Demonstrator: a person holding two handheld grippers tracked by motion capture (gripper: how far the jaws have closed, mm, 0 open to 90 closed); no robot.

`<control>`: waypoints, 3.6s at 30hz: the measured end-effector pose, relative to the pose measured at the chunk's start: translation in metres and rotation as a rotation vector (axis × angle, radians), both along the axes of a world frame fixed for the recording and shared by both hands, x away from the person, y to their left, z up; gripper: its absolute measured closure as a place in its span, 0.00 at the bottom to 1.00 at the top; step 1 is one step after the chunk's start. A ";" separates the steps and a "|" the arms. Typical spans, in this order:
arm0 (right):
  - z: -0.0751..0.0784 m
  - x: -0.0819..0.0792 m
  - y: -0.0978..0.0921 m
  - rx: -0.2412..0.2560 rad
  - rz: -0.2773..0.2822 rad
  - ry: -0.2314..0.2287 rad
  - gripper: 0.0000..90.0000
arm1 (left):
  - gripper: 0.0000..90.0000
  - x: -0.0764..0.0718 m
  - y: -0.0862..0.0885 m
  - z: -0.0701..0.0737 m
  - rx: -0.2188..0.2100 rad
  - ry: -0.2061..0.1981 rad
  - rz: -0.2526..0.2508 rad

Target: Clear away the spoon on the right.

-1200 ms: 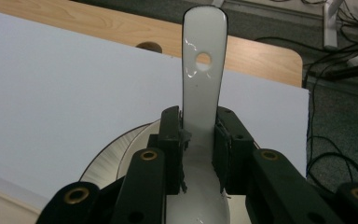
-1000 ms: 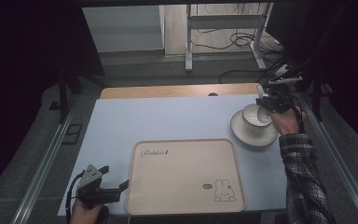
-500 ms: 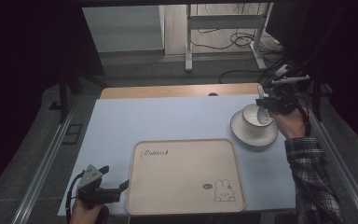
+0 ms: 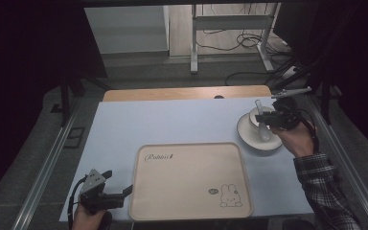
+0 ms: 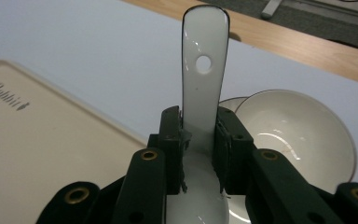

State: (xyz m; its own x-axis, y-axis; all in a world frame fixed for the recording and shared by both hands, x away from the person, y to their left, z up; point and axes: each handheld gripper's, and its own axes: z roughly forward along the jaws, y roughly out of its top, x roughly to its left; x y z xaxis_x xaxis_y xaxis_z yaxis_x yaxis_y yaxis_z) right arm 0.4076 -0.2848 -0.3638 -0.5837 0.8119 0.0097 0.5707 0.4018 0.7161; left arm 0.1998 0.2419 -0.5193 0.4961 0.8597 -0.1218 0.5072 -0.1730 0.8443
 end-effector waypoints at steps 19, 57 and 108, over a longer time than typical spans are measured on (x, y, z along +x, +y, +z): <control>-0.009 -0.037 0.022 -0.002 0.105 0.057 0.83 | 0.04 0.000 -0.001 0.000 0.007 -0.001 -0.002; -0.085 -0.074 0.091 -0.161 0.291 0.350 0.83 | 0.04 0.000 -0.002 0.000 0.020 -0.003 -0.006; -0.135 -0.094 0.097 -0.124 0.316 0.131 1.00 | 0.05 -0.001 -0.003 0.000 0.033 -0.005 -0.011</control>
State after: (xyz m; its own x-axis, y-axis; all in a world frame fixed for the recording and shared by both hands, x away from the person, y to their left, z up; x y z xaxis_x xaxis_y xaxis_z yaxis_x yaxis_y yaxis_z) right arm 0.3136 -0.1876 -0.4986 -0.8063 0.5914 0.0134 0.4880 0.6522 0.5800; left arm 0.1992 0.2385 -0.5189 0.5065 0.8575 -0.0903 0.5004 -0.2070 0.8407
